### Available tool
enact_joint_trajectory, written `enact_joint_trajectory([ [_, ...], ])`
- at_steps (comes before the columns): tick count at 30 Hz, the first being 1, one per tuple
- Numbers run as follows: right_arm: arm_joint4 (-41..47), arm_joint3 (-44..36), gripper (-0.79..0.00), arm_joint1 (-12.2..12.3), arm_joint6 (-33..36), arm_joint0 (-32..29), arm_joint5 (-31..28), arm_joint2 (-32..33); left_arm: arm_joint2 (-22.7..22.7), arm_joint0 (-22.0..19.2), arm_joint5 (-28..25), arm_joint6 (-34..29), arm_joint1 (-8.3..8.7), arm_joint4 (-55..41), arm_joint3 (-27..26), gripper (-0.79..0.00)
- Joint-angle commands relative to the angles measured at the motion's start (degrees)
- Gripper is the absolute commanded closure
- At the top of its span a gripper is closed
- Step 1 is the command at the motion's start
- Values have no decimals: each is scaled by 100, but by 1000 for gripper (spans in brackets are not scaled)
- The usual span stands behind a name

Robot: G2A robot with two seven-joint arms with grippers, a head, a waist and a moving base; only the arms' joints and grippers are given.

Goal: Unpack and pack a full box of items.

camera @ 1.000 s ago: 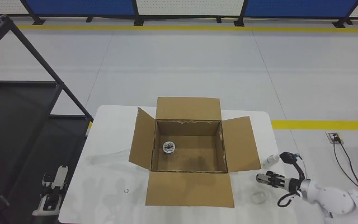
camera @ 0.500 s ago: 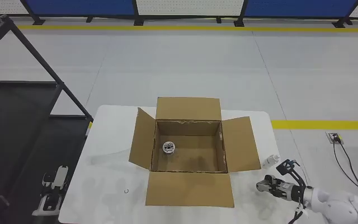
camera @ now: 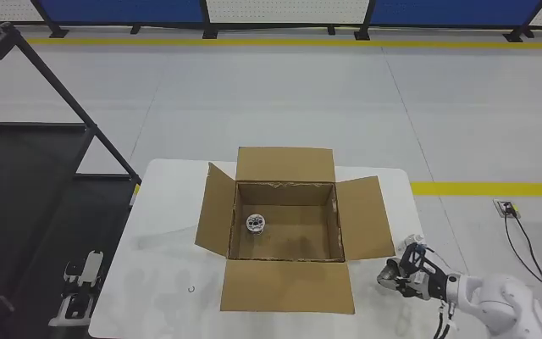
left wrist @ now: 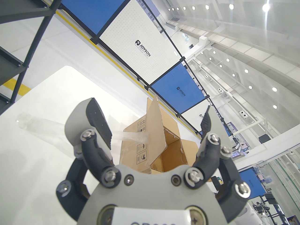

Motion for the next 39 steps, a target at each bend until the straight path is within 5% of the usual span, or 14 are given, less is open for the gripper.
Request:
enact_joint_trajectory([
  [1,-314,55,0,66,-456,-14,7,-66,0,0,0,0,0,0,0,-785],
  [13,-315,37,0,65,-476,-20,23,-71,0,0,0,0,0,0,0,-785],
  [20,-1047,-382,0,159,-1042,-62,7,-327,0,0,0,0,0,0,0,-785],
  [30,-3401,-248,0,449,-3219,248,7,-892,0,0,0,0,0,0,0,-785],
  [39,-4008,933,0,539,-4244,1038,7,-1607,0,0,0,0,0,0,0,-785],
])
